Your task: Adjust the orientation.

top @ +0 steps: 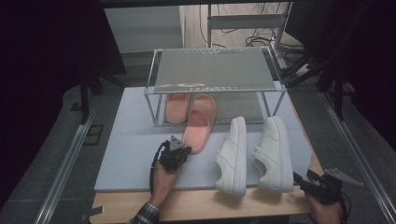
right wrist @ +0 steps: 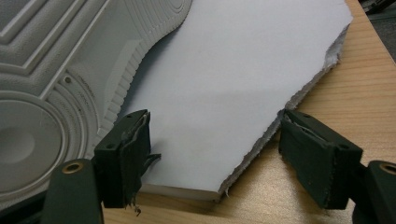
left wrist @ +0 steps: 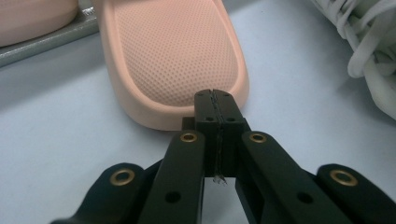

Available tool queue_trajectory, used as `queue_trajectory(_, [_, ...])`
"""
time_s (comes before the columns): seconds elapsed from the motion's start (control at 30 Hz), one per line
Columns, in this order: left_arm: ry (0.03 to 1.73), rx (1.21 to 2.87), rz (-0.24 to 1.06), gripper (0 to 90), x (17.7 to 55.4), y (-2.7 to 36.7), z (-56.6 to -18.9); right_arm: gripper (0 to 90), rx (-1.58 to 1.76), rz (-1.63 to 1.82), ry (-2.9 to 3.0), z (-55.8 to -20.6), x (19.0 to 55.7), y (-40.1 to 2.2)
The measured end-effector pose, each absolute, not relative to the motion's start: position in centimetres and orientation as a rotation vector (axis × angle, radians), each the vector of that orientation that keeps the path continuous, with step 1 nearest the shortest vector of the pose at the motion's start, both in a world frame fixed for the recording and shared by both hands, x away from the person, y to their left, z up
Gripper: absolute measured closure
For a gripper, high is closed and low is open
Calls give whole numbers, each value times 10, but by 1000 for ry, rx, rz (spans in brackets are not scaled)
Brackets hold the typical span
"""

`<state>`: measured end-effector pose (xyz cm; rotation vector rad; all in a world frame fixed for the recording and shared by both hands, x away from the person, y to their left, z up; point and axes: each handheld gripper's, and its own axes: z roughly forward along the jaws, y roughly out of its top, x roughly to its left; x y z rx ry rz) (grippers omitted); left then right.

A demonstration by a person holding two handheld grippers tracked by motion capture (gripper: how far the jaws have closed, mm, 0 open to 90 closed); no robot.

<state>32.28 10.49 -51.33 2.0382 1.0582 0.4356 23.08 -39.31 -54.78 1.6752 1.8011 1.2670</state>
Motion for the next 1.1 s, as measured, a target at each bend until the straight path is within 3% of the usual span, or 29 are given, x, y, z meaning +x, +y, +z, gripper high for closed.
queue_trajectory(1.1, [1070, 1986, 474, 897, 361, 72, -500, 254, 1674, 1266, 1802, -548, 231, -393])
